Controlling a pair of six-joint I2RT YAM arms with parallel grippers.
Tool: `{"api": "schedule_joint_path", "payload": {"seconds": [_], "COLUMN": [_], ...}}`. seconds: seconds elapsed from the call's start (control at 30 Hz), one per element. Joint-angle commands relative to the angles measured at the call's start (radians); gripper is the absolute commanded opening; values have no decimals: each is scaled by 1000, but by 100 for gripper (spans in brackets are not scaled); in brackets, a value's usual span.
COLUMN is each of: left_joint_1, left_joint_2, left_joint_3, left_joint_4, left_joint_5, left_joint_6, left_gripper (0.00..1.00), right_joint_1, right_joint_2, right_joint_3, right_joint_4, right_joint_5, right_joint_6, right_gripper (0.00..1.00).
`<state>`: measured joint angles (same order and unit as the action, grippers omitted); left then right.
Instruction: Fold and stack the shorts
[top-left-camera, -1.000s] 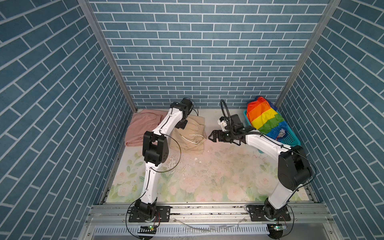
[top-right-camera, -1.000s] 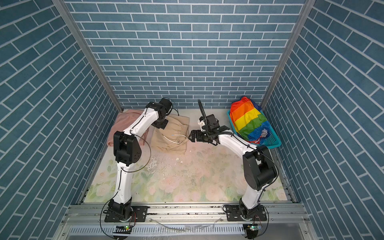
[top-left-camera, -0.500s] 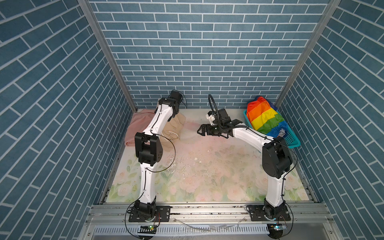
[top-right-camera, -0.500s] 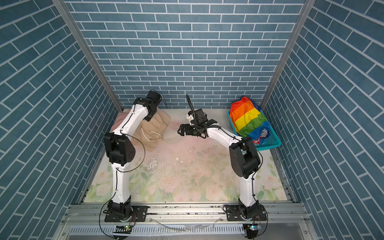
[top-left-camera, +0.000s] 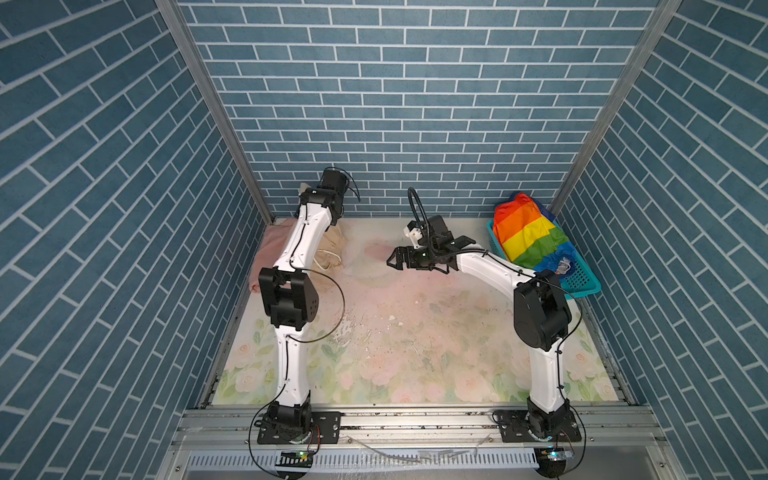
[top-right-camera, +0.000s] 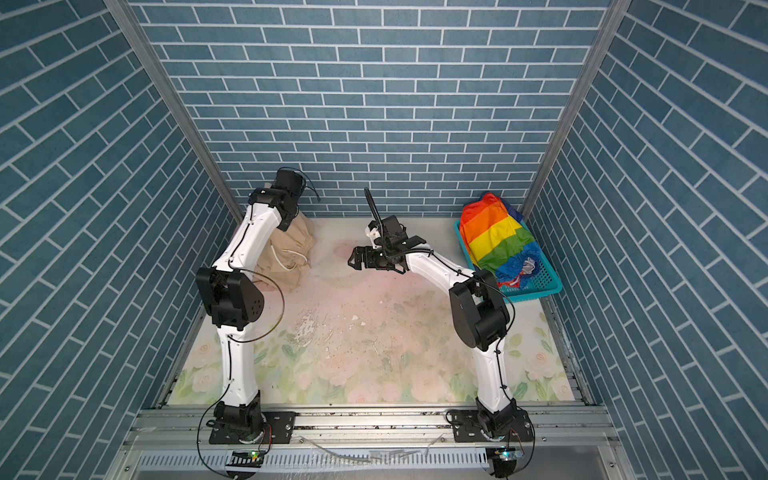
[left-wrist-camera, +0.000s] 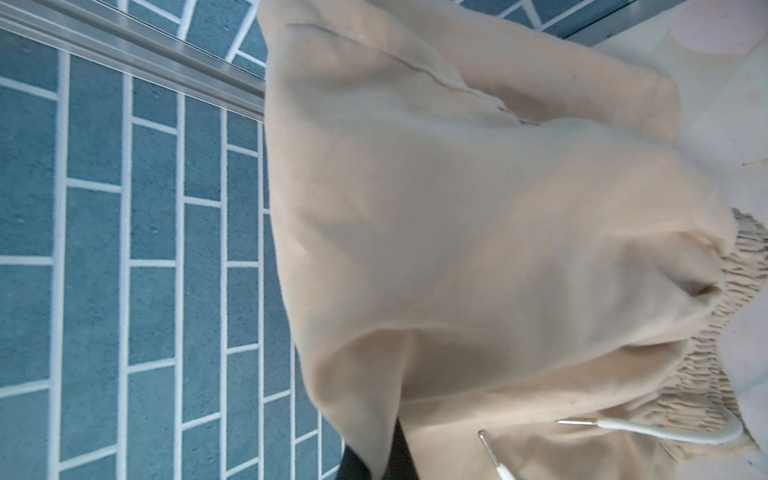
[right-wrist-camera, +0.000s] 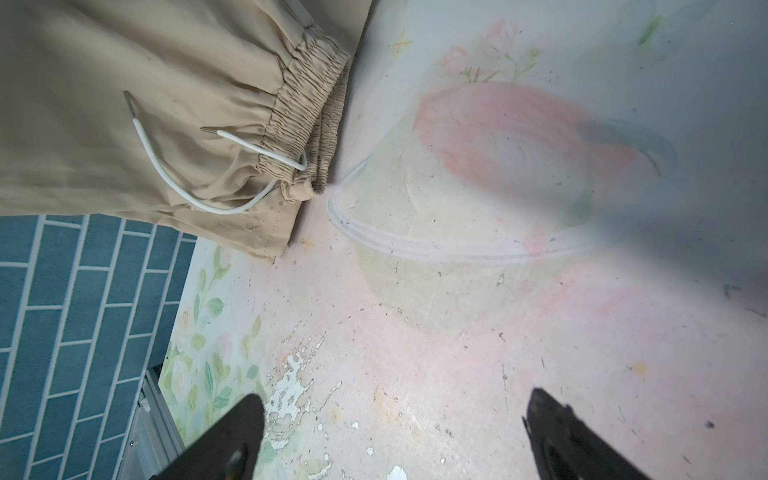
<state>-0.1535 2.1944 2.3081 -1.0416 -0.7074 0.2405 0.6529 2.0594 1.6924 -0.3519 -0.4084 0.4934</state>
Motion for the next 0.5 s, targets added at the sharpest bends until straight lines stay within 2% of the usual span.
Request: {"api": "schedule_joint_path", "payload": {"seconds": [0.0, 0.23, 0.47], "left_joint_1": [30, 89, 165], "left_joint_2": [-99, -117, -55], "left_joint_3": [-14, -17, -37], "left_joint_4": [45, 57, 62], "left_joint_5": [65, 159, 228], "left_joint_6": [-41, -37, -32], "left_gripper": [0, 0, 0], "right_joint_1": [5, 5, 5], "right_joint_2": [13, 28, 38], "right_joint_3": [12, 19, 24], "right_joint_4": [-13, -2, 14], "right_joint_5": [-11, -29, -41], "right_joint_6": [14, 28, 48], "right_gripper": [99, 98, 98]}}
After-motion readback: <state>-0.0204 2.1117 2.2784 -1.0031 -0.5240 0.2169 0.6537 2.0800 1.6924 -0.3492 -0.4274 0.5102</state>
